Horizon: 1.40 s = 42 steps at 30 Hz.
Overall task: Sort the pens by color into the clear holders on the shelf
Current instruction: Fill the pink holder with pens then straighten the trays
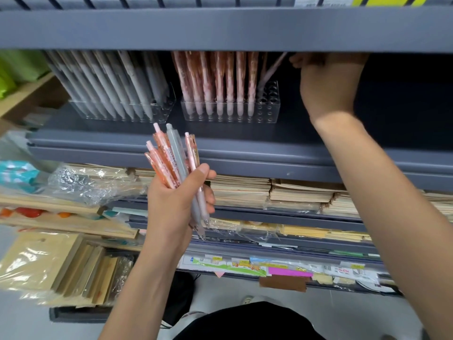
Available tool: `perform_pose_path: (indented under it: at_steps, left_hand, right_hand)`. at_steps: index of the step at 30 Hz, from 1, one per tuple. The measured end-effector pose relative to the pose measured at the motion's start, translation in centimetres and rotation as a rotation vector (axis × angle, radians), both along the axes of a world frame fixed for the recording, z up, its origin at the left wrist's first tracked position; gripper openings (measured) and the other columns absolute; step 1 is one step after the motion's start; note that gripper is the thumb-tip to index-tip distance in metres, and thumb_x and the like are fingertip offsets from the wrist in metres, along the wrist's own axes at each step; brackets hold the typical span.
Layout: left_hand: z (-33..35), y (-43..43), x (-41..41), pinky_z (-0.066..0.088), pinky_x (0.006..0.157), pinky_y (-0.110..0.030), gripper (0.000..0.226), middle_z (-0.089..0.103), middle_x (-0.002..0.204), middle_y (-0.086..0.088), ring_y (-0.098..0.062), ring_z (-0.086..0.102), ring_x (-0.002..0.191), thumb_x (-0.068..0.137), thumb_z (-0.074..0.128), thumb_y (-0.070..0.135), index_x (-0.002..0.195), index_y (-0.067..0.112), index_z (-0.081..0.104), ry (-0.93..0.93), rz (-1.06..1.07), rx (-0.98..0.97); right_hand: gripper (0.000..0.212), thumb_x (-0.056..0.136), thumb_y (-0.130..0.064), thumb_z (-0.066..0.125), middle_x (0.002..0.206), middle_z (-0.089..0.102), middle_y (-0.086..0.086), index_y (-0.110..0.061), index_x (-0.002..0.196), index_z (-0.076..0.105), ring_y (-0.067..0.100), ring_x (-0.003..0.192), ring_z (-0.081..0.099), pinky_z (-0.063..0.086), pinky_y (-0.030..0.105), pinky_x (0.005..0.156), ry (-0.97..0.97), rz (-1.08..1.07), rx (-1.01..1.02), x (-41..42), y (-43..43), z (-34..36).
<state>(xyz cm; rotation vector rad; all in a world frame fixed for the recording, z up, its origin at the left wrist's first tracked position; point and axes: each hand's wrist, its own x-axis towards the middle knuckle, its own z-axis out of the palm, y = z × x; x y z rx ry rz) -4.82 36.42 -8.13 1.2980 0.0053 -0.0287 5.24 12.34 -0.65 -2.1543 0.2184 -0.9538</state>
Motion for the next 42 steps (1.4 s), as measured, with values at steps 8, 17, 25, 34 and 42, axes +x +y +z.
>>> perform_pose_path:
  at_steps: [8,17,25,34,42]
  left_hand:
    - [0.0,-0.1,-0.3,0.053,0.046,-0.027,0.021,0.071,0.070,-0.002,-0.016,0.062,0.051,0.085,0.073,0.020,0.072,0.036,0.078,0.014,0.037,-0.007]
    - [-0.7,-0.1,-0.3,0.051,0.043,-0.025,0.016,0.076,0.084,-0.010,-0.016,0.061,0.046,0.080,0.078,0.021,0.088,0.013,0.066,0.022,0.005,-0.037]
    - [-0.9,-0.3,-0.8,0.051,0.044,-0.026,0.013,0.077,0.092,-0.013,-0.021,0.067,0.055,0.085,0.074,0.027,0.097,0.021,0.074,0.004,-0.035,-0.025]
    - [-0.8,-1.6,-0.9,0.053,0.045,-0.027,0.012,0.078,0.088,-0.013,-0.019,0.065,0.049,0.077,0.080,0.022,0.084,0.030,0.079,-0.022,-0.123,-0.003]
    - [-1.0,-2.9,-1.0,0.052,0.043,-0.026,0.006,0.077,0.090,-0.010,-0.022,0.069,0.054,0.085,0.072,0.028,0.086,0.030,0.077,-0.038,-0.174,-0.026]
  right_hand:
    - [0.043,0.092,-0.025,0.040,0.125,0.063,0.016,-0.001,0.120,0.063,0.032,0.122,0.054,0.029,0.032,0.112,0.031,0.006,-0.231,0.4,0.9,0.5]
    - [0.035,0.100,-0.022,0.042,0.127,0.056,0.016,-0.007,0.129,0.052,0.033,0.116,0.051,0.030,0.024,0.087,0.185,0.064,-0.308,2.0,1.5,0.5]
    - [0.037,0.093,-0.035,0.054,0.108,0.069,0.005,-0.010,0.118,0.064,0.025,0.107,0.062,0.042,0.025,0.096,0.021,0.030,-0.121,-1.0,1.6,-0.4]
    - [0.016,0.089,-0.036,0.067,0.074,0.071,-0.007,-0.023,0.082,0.075,0.010,0.068,0.064,0.052,0.030,0.064,0.224,0.600,0.176,-9.1,5.3,-4.2]
    - [0.013,0.088,-0.024,0.070,0.078,0.074,0.002,-0.012,0.087,0.077,0.017,0.065,0.063,0.053,0.032,0.060,0.301,0.725,0.377,-9.3,4.5,-4.0]
